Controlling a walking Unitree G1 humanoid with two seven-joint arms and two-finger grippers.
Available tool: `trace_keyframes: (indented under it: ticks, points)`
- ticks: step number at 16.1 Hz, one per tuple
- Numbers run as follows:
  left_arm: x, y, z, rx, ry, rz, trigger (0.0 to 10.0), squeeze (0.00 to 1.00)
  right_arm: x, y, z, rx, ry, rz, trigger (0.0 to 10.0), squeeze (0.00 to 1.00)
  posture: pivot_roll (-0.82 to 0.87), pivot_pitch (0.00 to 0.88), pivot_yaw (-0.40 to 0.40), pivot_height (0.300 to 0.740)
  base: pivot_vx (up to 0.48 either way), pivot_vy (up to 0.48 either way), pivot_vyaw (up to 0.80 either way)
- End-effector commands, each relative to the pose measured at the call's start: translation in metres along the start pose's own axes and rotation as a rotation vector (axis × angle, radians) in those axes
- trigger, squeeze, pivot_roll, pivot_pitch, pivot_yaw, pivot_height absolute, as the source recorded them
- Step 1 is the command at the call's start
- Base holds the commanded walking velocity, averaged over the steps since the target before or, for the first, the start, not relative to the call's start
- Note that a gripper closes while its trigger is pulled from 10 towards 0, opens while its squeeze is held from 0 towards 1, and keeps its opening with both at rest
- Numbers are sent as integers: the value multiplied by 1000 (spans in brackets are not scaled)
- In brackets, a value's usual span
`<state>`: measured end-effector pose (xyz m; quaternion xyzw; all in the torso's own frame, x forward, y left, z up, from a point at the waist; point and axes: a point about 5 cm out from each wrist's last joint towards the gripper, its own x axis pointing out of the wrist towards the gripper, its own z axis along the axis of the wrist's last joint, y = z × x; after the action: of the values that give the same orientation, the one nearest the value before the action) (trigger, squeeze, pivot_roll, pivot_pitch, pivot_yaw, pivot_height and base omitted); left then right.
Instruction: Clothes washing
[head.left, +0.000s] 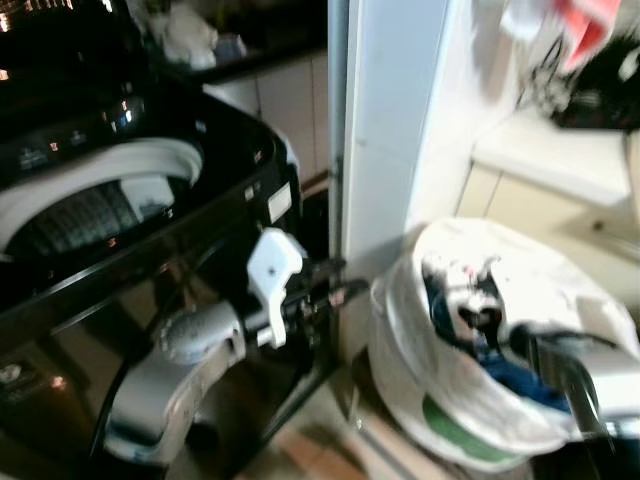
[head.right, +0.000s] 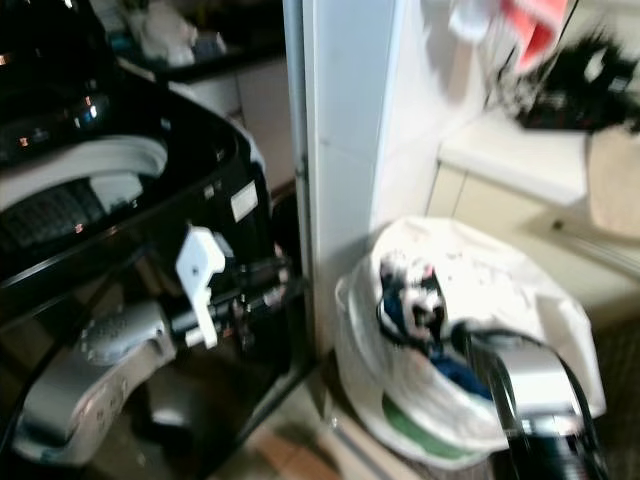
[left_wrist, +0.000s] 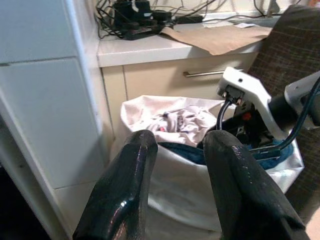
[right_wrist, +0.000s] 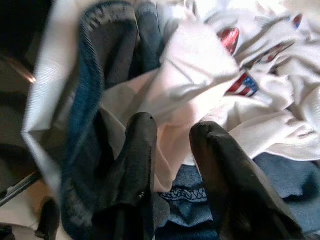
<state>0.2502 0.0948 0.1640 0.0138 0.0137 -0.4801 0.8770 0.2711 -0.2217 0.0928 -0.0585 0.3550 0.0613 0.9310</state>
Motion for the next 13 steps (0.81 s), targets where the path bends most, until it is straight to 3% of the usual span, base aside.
trace_keyframes:
  ticks: [1,3,8,10,13]
  points:
    - [-1,3,2,17,9,9,10000,0,2,-5,4,3,-16,-22,10000,1000,-121,0,15,740,0,0,0]
    - [-3,6,4,30,4,18,10000,0,19,-19,10,27,-47,-47,10000,1000,-104,0,11,740,0,0,0]
    - [-4,15,3,16,3,117,10000,0,31,-28,18,50,-83,-53,10000,1000,-98,0,7,740,0,0,0]
    - [-4,10,4,19,8,79,10000,0,35,-30,17,91,-74,-36,10000,1000,-98,0,7,740,0,0,0]
    - [-7,-6,8,-3,18,-89,10000,0,38,-30,17,155,-59,12,10000,1000,-84,0,1,740,0,0,0]
